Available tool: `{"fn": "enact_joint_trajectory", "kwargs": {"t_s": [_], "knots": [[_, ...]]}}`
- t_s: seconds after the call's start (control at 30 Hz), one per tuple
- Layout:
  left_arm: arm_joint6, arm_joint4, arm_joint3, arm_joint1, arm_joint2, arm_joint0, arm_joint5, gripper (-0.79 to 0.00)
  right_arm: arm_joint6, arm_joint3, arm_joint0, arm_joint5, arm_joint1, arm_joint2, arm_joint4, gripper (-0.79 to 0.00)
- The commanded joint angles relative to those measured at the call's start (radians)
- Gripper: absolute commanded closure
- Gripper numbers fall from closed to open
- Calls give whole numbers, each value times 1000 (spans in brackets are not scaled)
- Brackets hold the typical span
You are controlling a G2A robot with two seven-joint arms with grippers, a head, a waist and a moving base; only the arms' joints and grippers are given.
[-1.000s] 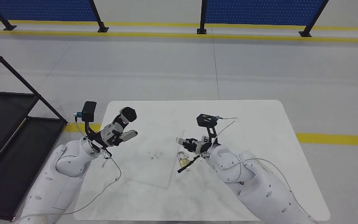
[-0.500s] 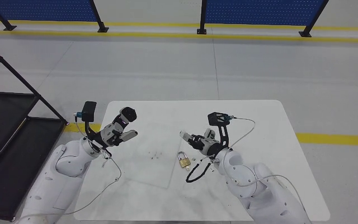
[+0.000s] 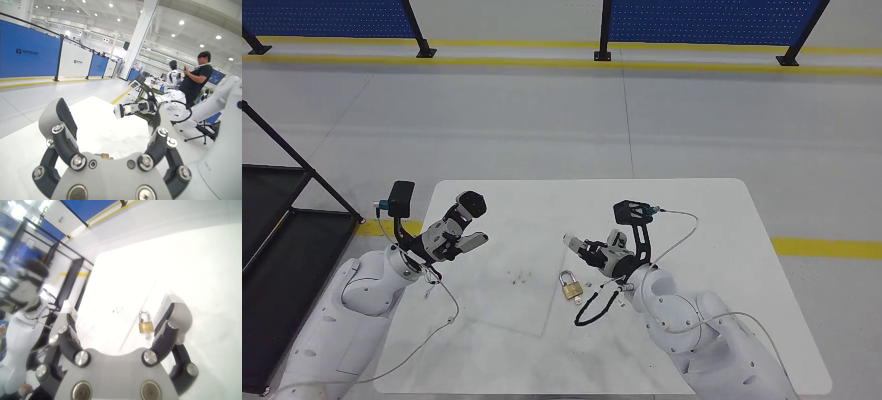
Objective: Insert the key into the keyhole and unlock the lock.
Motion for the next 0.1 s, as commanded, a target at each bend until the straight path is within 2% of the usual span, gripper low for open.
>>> {"fn": "enact_joint_trajectory", "kwargs": {"t_s": [0.0, 0.07], "knots": [[0, 0, 0, 0, 0, 0, 0, -784, 0, 0, 0, 0, 0, 0, 0, -785], [4, 17, -2, -4, -1, 2, 15, -784, -9, 4, -7, -8, 0, 12, -12, -785]]}}
